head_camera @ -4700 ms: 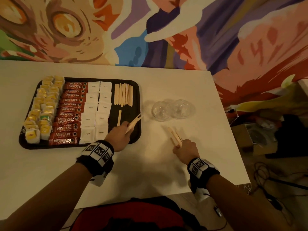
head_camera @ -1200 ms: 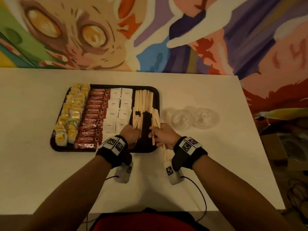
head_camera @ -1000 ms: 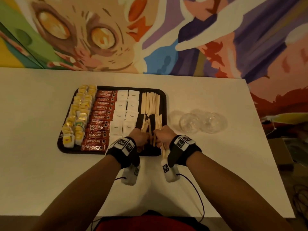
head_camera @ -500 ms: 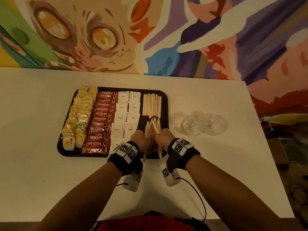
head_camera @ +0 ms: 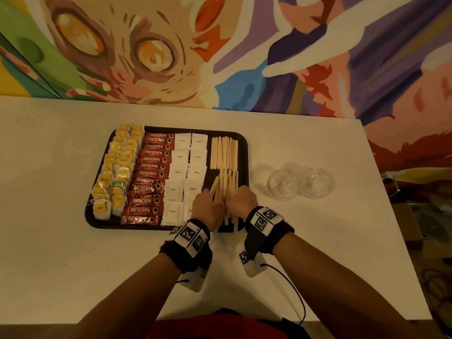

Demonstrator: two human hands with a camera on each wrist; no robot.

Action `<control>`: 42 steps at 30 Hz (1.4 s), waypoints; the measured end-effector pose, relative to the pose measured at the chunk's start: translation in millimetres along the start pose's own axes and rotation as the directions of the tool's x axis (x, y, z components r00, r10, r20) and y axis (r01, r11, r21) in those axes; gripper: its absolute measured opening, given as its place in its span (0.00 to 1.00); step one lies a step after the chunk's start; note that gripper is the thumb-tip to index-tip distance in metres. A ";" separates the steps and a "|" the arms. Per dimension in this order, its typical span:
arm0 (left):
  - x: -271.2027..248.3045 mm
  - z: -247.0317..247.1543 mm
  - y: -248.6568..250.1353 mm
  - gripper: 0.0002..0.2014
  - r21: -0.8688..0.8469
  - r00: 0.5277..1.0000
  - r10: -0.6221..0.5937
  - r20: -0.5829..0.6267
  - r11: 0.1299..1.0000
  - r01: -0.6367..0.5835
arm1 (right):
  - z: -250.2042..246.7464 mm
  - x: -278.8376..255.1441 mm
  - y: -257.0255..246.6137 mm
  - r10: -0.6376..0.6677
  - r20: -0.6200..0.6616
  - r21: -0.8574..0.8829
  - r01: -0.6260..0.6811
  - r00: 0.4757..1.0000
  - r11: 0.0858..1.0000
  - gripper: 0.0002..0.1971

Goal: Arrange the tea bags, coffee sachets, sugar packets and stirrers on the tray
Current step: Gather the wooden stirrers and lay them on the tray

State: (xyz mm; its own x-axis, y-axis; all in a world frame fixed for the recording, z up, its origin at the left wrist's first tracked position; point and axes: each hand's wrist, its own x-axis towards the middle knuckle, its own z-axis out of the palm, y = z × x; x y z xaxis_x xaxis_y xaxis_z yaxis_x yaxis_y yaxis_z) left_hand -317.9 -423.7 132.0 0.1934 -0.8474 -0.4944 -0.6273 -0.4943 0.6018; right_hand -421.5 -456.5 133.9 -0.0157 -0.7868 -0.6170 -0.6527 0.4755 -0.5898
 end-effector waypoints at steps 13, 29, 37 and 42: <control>-46.9 3.1 -19.8 0.08 0.135 0.979 0.086 0.186 0.984 -0.112 | -24.6 -5.4 27.2 -0.125 -0.056 0.127 0.131 0.991 0.983 0.08; -44.7 5.2 -25.8 0.10 0.057 0.980 0.020 0.197 0.998 -0.032 | -17.8 -12.9 6.7 -0.414 0.175 -0.513 0.442 0.893 0.736 0.24; -12.9 -1.1 -28.4 0.15 0.251 0.994 -0.016 0.104 0.968 -0.010 | -18.5 -18.2 20.1 -0.450 0.198 -0.513 0.484 0.871 0.709 0.20; -9.7 -9.0 -21.6 0.19 0.228 0.987 -0.095 0.128 0.971 0.064 | -18.7 -19.4 30.1 -0.461 0.158 -0.471 0.477 0.873 0.742 0.21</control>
State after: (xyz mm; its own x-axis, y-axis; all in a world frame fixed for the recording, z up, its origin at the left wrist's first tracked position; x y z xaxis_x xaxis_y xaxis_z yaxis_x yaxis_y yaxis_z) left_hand -299.4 -406.6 129.4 0.1542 -0.7650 -0.6253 -0.7693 -0.4901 0.4098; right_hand -455.1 -434.3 137.9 0.4068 -0.8441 -0.3493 -0.8484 -0.2074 -0.4870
